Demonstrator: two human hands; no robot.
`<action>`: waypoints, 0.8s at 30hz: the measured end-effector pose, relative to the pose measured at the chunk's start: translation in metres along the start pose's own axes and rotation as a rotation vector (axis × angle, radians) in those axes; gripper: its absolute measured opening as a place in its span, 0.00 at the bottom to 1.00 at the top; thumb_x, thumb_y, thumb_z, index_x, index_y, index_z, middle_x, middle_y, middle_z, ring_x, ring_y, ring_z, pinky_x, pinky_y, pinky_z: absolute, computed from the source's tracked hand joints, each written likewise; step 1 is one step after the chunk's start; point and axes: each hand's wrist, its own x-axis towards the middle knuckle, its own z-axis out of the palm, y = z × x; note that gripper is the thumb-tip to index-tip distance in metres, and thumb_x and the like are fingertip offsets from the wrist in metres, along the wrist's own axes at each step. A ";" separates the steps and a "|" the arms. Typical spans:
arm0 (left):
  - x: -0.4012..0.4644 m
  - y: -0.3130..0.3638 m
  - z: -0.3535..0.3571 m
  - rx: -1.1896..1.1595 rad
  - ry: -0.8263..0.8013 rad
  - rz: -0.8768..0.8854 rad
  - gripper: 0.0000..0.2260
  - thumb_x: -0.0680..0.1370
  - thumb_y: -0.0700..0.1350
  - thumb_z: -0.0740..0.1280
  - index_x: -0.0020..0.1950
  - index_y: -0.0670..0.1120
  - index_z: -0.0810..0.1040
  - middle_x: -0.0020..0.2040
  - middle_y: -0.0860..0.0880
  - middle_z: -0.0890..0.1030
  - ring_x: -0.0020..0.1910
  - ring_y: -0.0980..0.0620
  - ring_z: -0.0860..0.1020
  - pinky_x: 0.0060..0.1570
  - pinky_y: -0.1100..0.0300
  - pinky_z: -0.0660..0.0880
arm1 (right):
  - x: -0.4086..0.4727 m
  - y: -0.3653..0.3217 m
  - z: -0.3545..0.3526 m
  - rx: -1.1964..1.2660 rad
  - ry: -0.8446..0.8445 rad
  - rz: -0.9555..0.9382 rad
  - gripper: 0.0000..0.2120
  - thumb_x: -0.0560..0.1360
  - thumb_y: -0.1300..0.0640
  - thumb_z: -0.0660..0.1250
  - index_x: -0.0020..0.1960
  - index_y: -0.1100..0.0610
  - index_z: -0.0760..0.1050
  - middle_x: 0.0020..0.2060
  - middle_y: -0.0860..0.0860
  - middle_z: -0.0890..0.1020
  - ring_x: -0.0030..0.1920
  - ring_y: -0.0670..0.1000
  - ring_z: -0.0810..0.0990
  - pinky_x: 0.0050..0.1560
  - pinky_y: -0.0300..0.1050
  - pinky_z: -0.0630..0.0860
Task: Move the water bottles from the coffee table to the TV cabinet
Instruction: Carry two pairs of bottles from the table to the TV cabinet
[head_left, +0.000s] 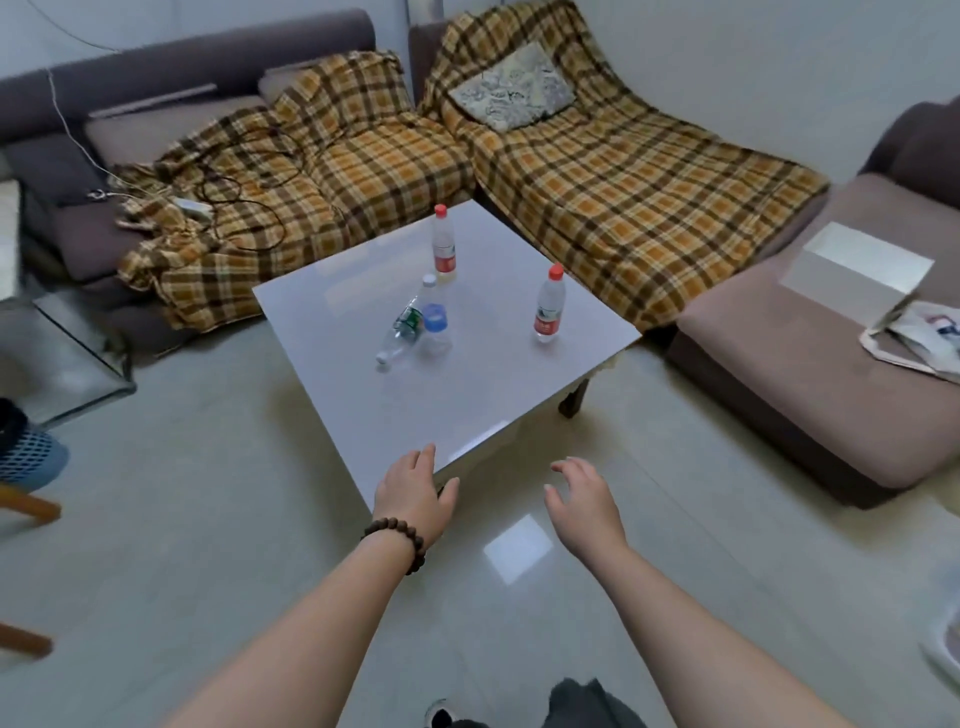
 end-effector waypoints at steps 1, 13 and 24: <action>0.010 0.001 0.000 -0.009 -0.004 -0.010 0.27 0.79 0.55 0.59 0.76 0.46 0.59 0.72 0.47 0.67 0.71 0.48 0.65 0.70 0.53 0.63 | 0.011 -0.002 0.000 -0.001 -0.008 -0.003 0.18 0.79 0.55 0.60 0.67 0.58 0.71 0.71 0.52 0.68 0.72 0.52 0.65 0.69 0.46 0.65; 0.190 0.064 0.016 -0.068 0.002 -0.160 0.27 0.80 0.53 0.58 0.76 0.46 0.57 0.74 0.47 0.64 0.73 0.48 0.63 0.71 0.53 0.62 | 0.235 0.003 -0.044 -0.033 -0.128 -0.043 0.18 0.78 0.57 0.60 0.67 0.59 0.70 0.67 0.53 0.71 0.67 0.54 0.69 0.66 0.47 0.67; 0.307 0.119 -0.001 -0.148 0.048 -0.330 0.27 0.79 0.53 0.59 0.76 0.45 0.59 0.73 0.46 0.65 0.71 0.46 0.65 0.69 0.51 0.64 | 0.380 -0.009 -0.090 -0.025 -0.218 0.030 0.23 0.77 0.57 0.62 0.71 0.57 0.64 0.70 0.55 0.68 0.68 0.55 0.69 0.65 0.48 0.67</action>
